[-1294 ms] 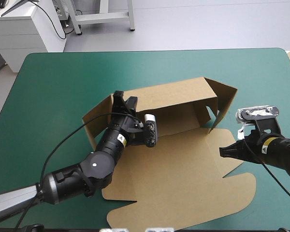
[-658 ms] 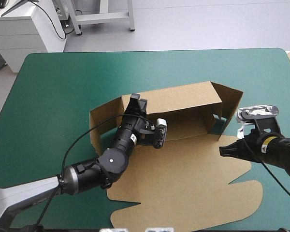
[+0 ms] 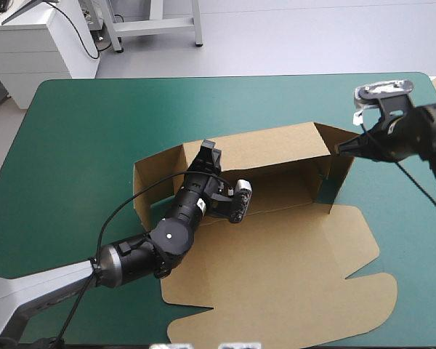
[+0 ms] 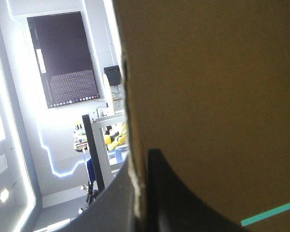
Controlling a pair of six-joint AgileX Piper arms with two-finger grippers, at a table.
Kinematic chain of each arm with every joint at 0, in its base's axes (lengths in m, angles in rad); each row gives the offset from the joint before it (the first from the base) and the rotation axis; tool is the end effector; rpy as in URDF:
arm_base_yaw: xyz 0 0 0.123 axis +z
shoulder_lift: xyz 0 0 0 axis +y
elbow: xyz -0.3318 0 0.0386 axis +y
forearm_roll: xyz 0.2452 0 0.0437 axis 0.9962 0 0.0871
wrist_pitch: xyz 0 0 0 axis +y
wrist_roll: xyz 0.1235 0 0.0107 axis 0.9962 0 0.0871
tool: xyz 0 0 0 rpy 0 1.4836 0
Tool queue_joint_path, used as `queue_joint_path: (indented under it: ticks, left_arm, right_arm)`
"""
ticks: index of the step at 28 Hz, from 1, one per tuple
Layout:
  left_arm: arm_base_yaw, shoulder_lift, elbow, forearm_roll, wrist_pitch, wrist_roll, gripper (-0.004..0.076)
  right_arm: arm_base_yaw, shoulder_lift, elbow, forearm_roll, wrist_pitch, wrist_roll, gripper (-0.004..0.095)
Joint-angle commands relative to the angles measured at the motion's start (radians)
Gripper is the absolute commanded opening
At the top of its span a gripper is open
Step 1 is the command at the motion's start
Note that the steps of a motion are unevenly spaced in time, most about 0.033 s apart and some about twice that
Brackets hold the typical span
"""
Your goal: Fold the box
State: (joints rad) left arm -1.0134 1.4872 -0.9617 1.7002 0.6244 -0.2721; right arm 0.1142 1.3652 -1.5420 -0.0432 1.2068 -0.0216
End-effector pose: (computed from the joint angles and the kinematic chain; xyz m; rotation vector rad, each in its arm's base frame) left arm 0.2408 -0.2503 0.3375 1.6555 1.0289 0.8871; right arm 0.2752 0.0265 0.4416 -0.1733 2.5063 -0.0192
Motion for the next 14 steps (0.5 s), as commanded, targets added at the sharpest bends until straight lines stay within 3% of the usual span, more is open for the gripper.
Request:
queue_joint_path:
  ticks: [1,4,14]
  left_arm:
    - [-0.002,-0.029,-0.027,0.088,-0.032,0.067,-0.0008]
    - [0.021,-0.029,-0.027,0.088,-0.076,0.090,-0.0008]
    - [0.075,-0.029,-0.027,0.088,-0.100,0.090,-0.0008]
  right_arm:
    - [-0.140,0.094,-0.153,0.215,-0.006,-0.148,-0.0021]
    - [-0.211,0.182,-0.244,0.318,0.007,-0.188,-0.0021]
    - [-0.234,0.415,-0.367,0.349,0.023,-0.197,-0.0021]
